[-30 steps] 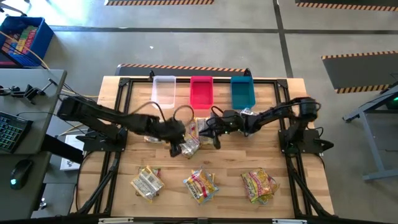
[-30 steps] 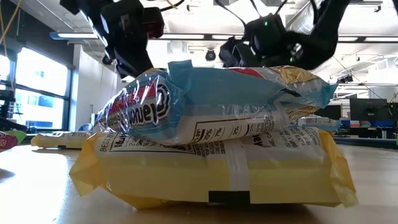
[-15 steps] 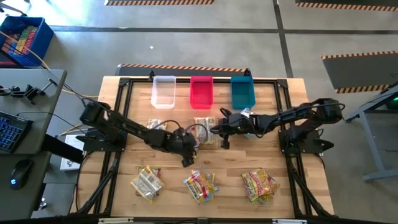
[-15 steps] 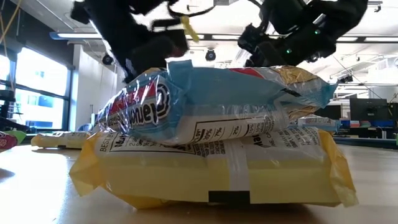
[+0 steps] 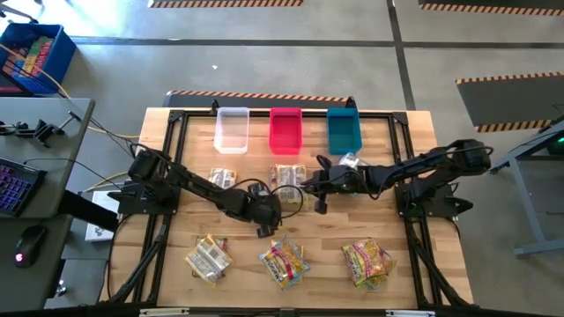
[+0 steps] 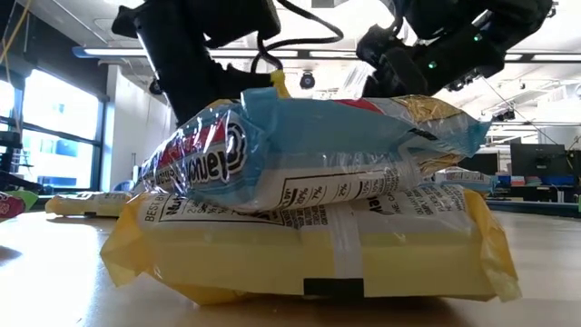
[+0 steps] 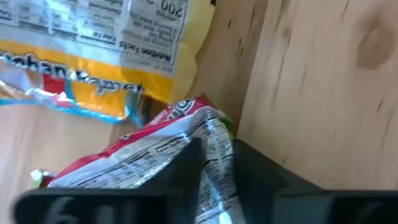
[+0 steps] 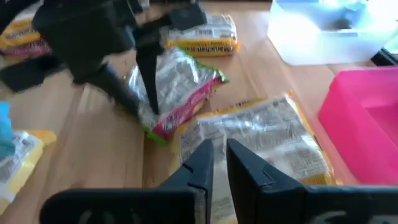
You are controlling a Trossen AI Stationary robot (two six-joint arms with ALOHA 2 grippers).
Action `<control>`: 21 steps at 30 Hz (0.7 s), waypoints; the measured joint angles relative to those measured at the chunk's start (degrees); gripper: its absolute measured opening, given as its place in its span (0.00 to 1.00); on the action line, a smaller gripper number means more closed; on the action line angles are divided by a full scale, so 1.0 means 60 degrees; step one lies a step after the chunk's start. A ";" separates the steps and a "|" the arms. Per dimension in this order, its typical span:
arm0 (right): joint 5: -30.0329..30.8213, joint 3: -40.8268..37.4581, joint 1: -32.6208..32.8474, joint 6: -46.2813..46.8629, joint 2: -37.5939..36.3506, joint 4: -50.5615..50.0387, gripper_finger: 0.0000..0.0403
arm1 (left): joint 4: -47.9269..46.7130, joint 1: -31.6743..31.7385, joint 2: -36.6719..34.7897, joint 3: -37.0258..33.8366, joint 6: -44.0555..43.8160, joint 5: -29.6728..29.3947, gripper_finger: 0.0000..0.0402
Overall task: Sort Maruchan noodles
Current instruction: Put the green noodle pack into the blue bin
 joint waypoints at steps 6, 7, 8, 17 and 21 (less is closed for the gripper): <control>-0.0194 0.0007 0.0000 -0.0009 0.0003 0.0142 0.07 | -0.0879 -0.0198 -0.0527 0.0010 0.0322 0.0499 0.02; -0.0261 0.0007 0.0000 -0.0008 0.0004 0.0137 0.07 | -0.0896 -0.0203 -0.0635 0.0007 0.0341 0.0595 0.01; -0.0371 0.0007 0.0000 -0.0009 0.0007 0.0142 0.07 | -0.0932 -0.0211 -0.0777 -0.0003 0.0343 0.0713 0.01; -0.1687 0.0015 0.0132 -0.0723 0.0602 0.1152 0.16 | -0.1112 -0.0265 -0.2360 -0.0004 0.0498 0.1131 0.00; -0.2149 0.0015 0.0339 -0.1313 0.1465 0.2555 0.30 | -0.1086 -0.0235 -0.2913 -0.0004 0.0507 0.1141 0.00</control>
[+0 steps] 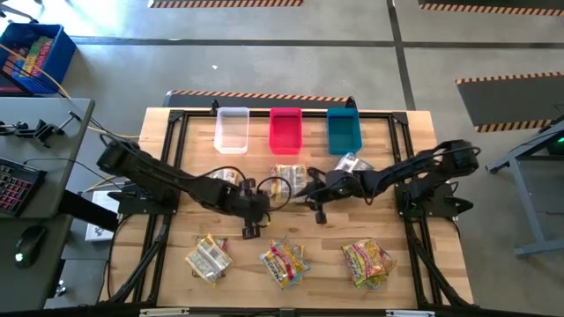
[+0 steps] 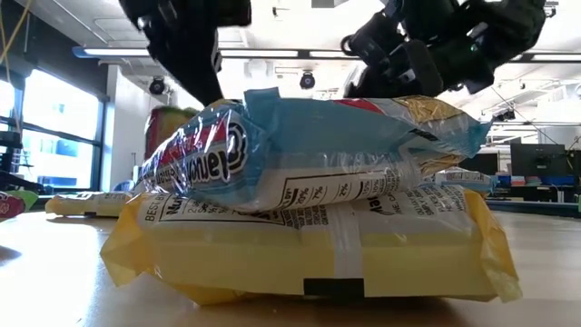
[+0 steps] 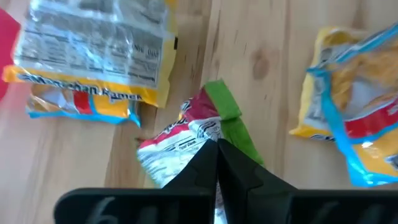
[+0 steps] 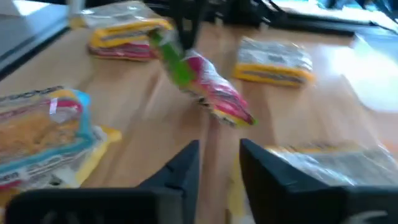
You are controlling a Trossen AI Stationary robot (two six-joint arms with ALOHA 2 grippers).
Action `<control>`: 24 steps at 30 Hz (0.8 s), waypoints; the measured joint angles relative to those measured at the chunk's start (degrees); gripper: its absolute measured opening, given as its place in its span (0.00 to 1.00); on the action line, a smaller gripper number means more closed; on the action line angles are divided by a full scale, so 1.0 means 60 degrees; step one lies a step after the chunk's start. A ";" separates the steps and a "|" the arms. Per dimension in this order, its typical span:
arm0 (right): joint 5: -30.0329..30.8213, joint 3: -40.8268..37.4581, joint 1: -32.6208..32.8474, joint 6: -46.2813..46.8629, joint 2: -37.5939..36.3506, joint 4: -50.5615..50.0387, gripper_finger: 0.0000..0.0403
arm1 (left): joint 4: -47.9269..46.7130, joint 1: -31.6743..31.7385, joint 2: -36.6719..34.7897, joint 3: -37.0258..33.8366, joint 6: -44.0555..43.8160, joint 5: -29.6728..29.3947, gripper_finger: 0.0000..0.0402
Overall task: Sort Maruchan noodles
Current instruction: Put the green noodle pack into the blue bin
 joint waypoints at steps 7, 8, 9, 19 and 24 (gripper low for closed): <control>-0.0661 0.0382 -0.0166 0.0498 0.1770 0.2198 0.58 | 0.0253 0.0007 -0.0664 0.0000 0.0002 -0.0072 0.00; -0.0857 0.0502 -0.0230 0.0545 0.1974 0.2367 0.61 | 0.0237 0.0007 -0.0738 0.0000 0.0007 -0.0073 0.00; -0.1112 0.0636 -0.0296 0.0554 0.2163 0.2515 0.64 | 0.0310 0.0007 -0.0796 0.0000 0.0031 -0.0076 0.00; -0.2803 0.1724 -0.0996 -0.0025 0.2775 0.2804 0.70 | 0.0569 0.0008 -0.1129 0.0009 0.0311 -0.0070 0.00; -0.3775 0.2278 -0.1057 -0.0136 0.2775 0.2491 0.70 | 0.0762 0.0155 -0.1216 0.0010 0.0565 -0.0100 0.00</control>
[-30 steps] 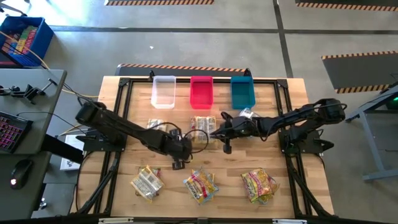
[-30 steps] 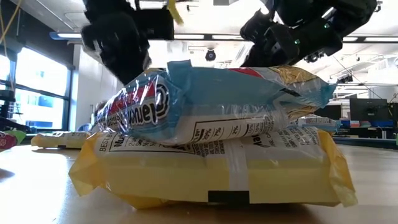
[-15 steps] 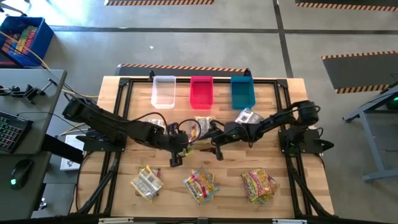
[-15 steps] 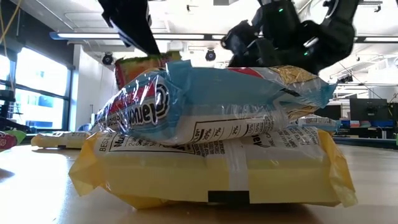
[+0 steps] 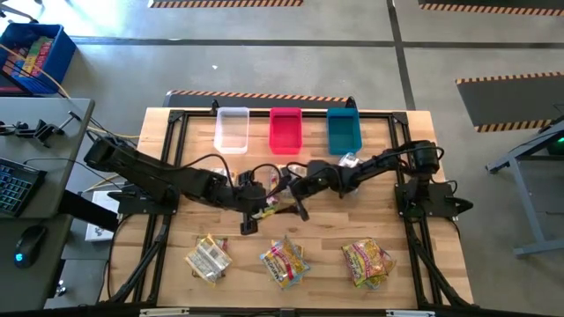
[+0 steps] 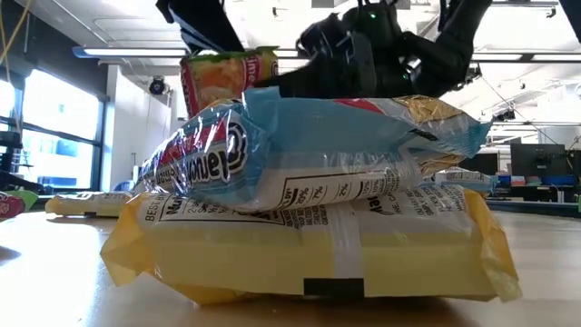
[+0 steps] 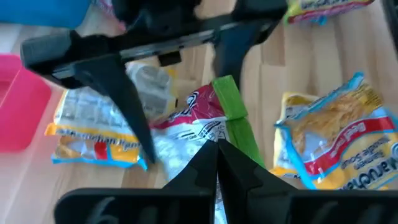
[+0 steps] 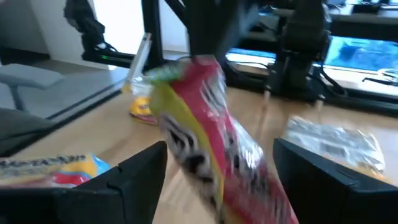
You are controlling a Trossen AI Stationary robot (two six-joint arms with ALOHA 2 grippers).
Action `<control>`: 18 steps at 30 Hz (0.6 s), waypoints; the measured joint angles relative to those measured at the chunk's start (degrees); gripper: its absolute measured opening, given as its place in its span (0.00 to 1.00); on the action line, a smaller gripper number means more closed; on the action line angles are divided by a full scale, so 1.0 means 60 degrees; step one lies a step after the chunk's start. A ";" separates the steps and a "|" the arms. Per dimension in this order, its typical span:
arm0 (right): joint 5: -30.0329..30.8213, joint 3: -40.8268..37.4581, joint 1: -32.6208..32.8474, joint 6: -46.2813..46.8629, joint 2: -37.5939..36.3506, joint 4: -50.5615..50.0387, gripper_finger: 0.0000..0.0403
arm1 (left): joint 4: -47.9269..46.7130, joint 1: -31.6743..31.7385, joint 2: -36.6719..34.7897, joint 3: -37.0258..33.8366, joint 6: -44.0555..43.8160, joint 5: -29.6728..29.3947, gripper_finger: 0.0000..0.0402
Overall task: Sort Maruchan noodles
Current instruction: Put the green noodle pack into the blue bin
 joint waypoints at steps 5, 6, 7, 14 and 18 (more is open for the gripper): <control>-0.0139 0.0232 -0.0002 -0.0152 0.0000 -0.0520 0.66 | 0.0036 0.0111 -0.0163 -0.0003 0.0142 -0.0156 0.00; -0.0147 0.0232 -0.0022 -0.0152 0.0000 -0.0524 0.65 | 0.0136 0.0111 -0.0205 -0.0003 0.0173 -0.0171 0.00; -0.0149 0.0232 -0.0055 -0.0149 0.0000 -0.0558 0.63 | 0.0175 0.0111 -0.0263 -0.0003 0.0188 -0.0190 0.00; -0.0148 0.0232 -0.0200 -0.0075 0.0000 -0.0586 0.45 | 0.0164 0.0107 -0.0673 -0.0003 0.0193 -0.0561 0.00; -0.0147 0.0232 -0.0189 -0.0067 0.0000 -0.0570 0.33 | 0.0027 0.0107 -0.0763 -0.0003 0.0122 -0.0997 0.00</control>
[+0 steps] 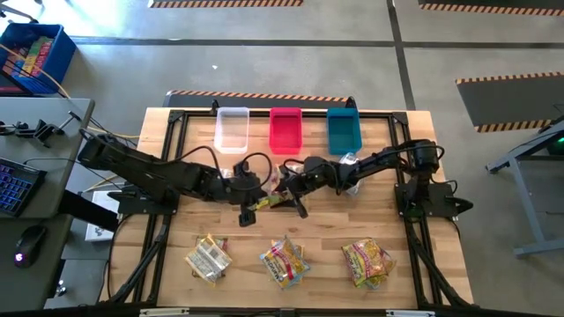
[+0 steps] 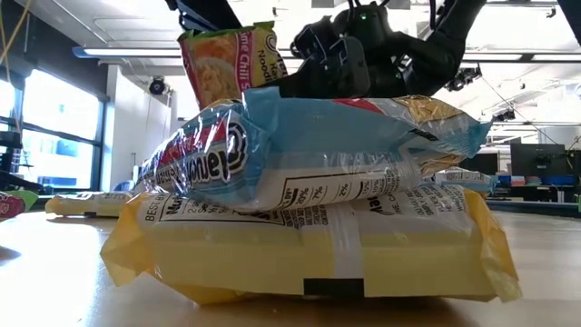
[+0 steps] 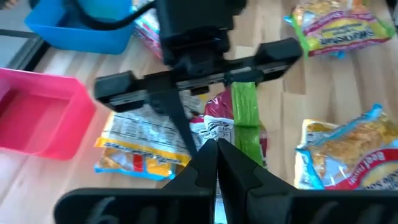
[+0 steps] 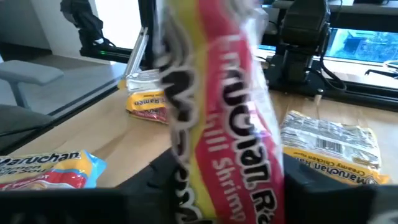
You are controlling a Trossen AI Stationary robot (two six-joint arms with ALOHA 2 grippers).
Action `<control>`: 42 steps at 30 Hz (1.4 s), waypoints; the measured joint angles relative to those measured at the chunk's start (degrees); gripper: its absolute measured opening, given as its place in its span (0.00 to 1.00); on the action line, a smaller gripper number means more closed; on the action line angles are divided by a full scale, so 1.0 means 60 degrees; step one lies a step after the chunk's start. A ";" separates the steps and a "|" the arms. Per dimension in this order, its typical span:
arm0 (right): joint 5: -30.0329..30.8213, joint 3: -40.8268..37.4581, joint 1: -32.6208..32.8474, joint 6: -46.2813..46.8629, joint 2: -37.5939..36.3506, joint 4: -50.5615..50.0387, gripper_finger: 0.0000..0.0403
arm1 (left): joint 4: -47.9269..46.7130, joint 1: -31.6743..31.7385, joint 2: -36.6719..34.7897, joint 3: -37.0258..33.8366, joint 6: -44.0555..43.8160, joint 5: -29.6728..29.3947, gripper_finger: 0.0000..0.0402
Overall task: Sort Maruchan noodles
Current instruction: Put the green noodle pack into the blue bin
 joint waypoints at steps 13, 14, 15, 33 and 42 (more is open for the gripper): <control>0.0110 -0.0004 -0.0351 0.0427 -0.0503 -0.0824 0.24 | -0.0350 -0.0033 -0.1802 -0.1033 -0.0393 -0.1016 0.07; 0.0166 -0.0004 -0.0429 0.0365 -0.0701 -0.1220 0.24 | 0.0124 -0.0017 -0.2138 -0.1471 -0.0442 -0.1009 0.06; 0.0241 -0.0004 -0.0510 0.0259 -0.0925 -0.1645 0.24 | 0.0650 0.0015 -0.2469 -0.1959 -0.0453 -0.0985 0.05; 0.3958 0.5087 -0.4535 -0.5172 -0.3041 -1.5245 0.22 | 1.0772 0.3202 -0.4149 -0.8503 0.0131 0.3192 0.00; 0.4489 0.4994 -0.7534 -0.7023 -0.2727 -1.5915 0.22 | 1.0763 0.4056 -0.4149 -0.8506 0.0378 0.4172 0.00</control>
